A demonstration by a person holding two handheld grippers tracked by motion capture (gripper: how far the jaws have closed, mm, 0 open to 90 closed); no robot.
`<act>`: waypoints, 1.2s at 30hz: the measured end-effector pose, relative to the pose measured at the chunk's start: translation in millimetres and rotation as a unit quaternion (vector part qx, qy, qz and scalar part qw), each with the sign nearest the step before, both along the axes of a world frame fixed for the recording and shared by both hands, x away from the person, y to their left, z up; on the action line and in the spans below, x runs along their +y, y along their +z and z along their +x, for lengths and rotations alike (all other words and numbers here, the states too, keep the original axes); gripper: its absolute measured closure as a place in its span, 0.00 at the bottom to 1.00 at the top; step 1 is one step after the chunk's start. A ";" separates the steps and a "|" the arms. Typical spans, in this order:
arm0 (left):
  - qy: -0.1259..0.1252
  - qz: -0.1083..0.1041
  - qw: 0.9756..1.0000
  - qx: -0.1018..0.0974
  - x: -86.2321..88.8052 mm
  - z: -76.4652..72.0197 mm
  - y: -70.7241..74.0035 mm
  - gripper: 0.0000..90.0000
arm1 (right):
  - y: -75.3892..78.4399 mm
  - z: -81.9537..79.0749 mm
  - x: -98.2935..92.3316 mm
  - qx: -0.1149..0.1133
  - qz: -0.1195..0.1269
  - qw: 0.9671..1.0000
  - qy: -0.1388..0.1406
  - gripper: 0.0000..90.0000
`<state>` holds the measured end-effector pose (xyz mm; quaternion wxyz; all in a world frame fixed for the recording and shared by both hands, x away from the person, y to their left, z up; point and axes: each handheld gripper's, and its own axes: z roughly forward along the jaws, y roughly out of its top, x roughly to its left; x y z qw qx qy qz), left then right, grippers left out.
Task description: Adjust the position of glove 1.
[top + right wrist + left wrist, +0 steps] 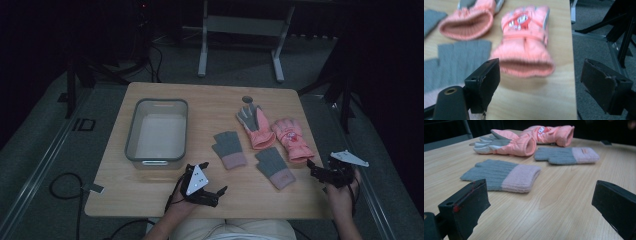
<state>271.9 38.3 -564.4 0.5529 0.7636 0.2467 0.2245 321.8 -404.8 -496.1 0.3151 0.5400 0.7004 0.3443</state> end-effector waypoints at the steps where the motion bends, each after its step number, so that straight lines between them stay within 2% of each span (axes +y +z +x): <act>1: 0.000 0.003 1.000 -0.003 -1.3 -0.8 0.0 0.00 | 5.5 2.6 0.4 0.005 0.001 1.000 0.000 0.17; 4: -0.010 0.012 1.000 -0.002 -2.8 -1.3 0.2 0.00 | 15.0 7.7 2.6 0.006 -0.001 1.000 0.001 0.16; 7: -0.018 0.012 1.000 0.008 -1.5 0.0 0.3 0.00 | 29.1 15.1 11.1 -0.007 -0.005 1.000 0.013 0.15; 10: -0.013 0.032 0.999 0.017 -1.0 1.5 0.7 0.00 | 40.8 22.2 20.9 -0.020 0.006 1.000 0.020 0.13; 12: -0.019 0.029 0.999 0.027 0.1 3.2 0.8 0.00 | 48.3 27.0 28.1 -0.022 0.012 0.999 0.025 0.13; 15: -0.021 0.015 0.999 0.040 2.7 5.3 0.8 0.00 | 59.4 32.3 38.7 -0.036 0.035 0.998 0.047 0.12; 19: -0.024 -0.007 0.999 0.041 7.8 7.1 0.5 0.00 | 68.5 39.0 57.4 -0.051 0.030 0.995 0.079 0.12; 22: -0.022 -0.004 0.999 0.038 8.0 7.3 0.6 0.00 | 70.8 44.9 71.3 -0.059 0.022 0.992 0.107 0.15; 24: -0.019 0.000 0.999 0.033 8.0 7.1 0.6 0.00 | 70.4 50.6 81.7 -0.053 0.021 0.991 0.125 0.17; 27: -0.011 -0.018 0.999 0.031 11.3 7.0 0.2 0.00 | 68.4 56.8 96.0 -0.042 0.018 0.988 0.149 0.20; 30: -0.009 -0.024 0.999 0.035 13.0 7.9 0.1 0.00 | 66.3 62.3 112.3 -0.035 0.013 0.984 0.172 0.25; 31: -0.008 -0.024 0.999 0.035 12.9 7.9 0.1 0.00 | 65.5 63.9 118.0 -0.035 0.011 0.983 0.180 0.26; 33: -0.009 -0.021 0.999 0.032 12.2 7.1 0.1 0.00 | 63.8 66.0 128.7 -0.039 0.012 0.981 0.191 0.35; 36: -0.004 -0.015 1.000 0.026 10.6 5.7 0.1 0.00 | 60.4 70.3 145.4 -0.034 0.014 0.977 0.211 0.36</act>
